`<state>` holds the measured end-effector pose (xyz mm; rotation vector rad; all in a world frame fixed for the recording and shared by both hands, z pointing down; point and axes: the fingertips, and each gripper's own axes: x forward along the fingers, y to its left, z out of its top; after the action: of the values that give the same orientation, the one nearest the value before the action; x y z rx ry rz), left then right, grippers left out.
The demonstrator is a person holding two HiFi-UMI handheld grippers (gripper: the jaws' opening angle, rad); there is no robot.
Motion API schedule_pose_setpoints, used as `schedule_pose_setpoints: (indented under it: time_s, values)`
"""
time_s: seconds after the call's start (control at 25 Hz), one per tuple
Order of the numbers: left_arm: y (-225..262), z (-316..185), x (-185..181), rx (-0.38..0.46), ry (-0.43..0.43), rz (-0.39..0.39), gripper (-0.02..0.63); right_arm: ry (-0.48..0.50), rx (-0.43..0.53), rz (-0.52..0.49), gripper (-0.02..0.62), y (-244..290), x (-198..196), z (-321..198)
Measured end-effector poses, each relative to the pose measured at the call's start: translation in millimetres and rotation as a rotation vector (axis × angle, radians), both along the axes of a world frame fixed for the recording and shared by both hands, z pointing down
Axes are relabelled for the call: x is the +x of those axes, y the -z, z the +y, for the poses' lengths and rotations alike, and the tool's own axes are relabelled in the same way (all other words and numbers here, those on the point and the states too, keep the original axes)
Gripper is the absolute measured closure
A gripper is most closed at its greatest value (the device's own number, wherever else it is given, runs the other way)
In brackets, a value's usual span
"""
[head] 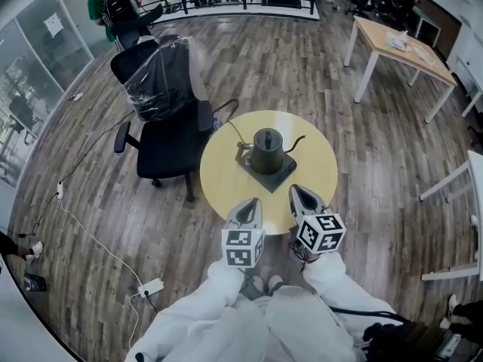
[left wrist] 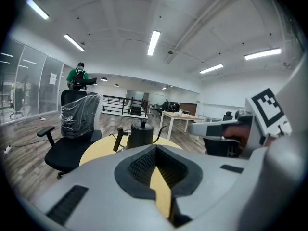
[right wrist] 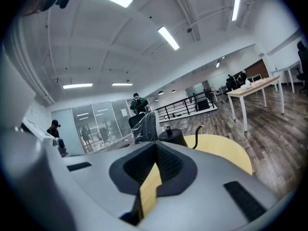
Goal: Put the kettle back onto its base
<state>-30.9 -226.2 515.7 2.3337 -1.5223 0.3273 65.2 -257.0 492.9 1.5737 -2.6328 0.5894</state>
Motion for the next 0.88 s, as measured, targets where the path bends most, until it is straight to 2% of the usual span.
schedule_pose_setpoints:
  time_s: [0.12,0.48,0.88]
  values:
    - [2.8,0.6,3.3,0.01,0.007,0.004,0.606,0.002,0.013,0.047,0.584,-2.2,3.4,4.4]
    - [3.3,7.4,13.5,0.016,0.022,0.007,0.606,0.011,-0.007,0.018,0.584,-7.0,12.1,10.6]
    - [1.2,14.9,2.7,-0.002,0.057,0.032,0.606,0.034,-0.011,0.025,0.584,-8.2,7.2,21.9]
